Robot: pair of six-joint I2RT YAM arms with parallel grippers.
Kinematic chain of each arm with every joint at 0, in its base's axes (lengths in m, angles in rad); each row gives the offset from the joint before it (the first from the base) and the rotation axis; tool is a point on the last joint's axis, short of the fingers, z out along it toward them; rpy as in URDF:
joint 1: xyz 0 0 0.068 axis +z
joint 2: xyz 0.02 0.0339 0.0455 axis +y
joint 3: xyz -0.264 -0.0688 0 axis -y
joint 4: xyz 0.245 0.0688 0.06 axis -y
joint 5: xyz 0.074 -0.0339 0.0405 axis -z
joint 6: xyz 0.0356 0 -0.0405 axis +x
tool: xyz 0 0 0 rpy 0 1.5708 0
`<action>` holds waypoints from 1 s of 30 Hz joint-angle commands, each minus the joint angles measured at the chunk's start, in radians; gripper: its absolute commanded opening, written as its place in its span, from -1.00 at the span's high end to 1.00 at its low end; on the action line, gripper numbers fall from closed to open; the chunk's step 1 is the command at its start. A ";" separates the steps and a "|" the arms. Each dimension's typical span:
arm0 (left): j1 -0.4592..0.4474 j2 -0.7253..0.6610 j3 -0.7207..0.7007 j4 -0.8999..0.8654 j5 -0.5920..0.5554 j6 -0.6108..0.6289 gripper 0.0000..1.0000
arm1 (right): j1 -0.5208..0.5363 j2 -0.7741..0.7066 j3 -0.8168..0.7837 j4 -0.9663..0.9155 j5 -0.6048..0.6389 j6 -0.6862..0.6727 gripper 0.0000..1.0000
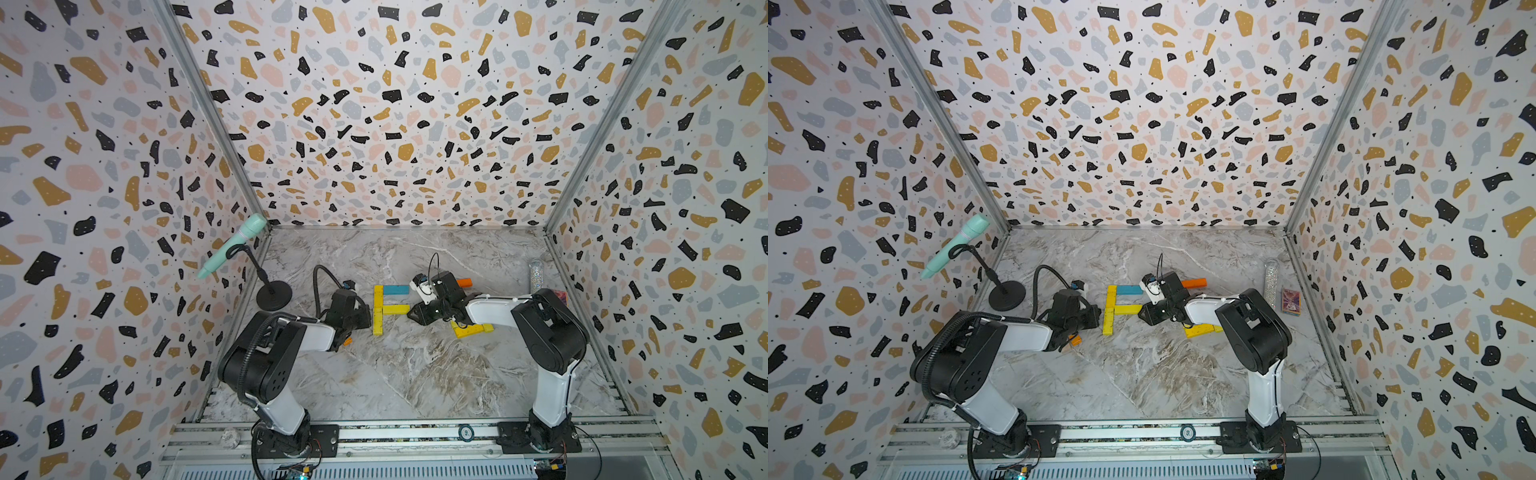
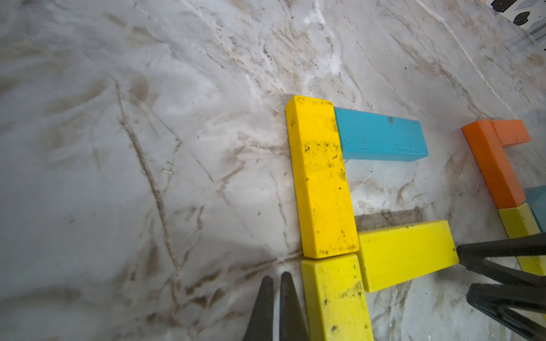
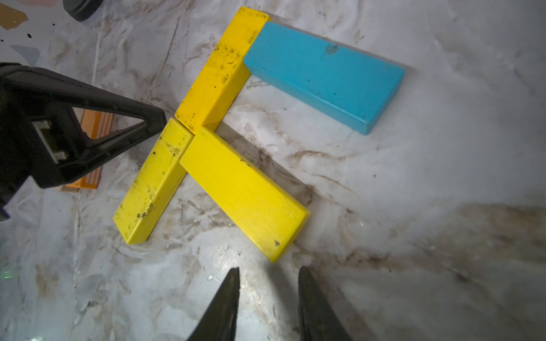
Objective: Assemble the number 6 with building blocks
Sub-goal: Assemble the building block at the center of the board.
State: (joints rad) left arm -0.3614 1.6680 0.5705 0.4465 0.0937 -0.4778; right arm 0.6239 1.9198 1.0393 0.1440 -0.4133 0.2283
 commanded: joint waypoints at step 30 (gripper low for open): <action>-0.008 0.035 -0.003 -0.011 0.021 0.011 1.00 | -0.004 0.056 0.089 0.003 -0.035 0.028 0.18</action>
State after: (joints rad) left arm -0.3622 1.6760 0.5705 0.4625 0.1043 -0.4782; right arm 0.6216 1.9675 1.0916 0.1646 -0.4450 0.2607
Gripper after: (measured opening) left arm 0.047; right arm 0.412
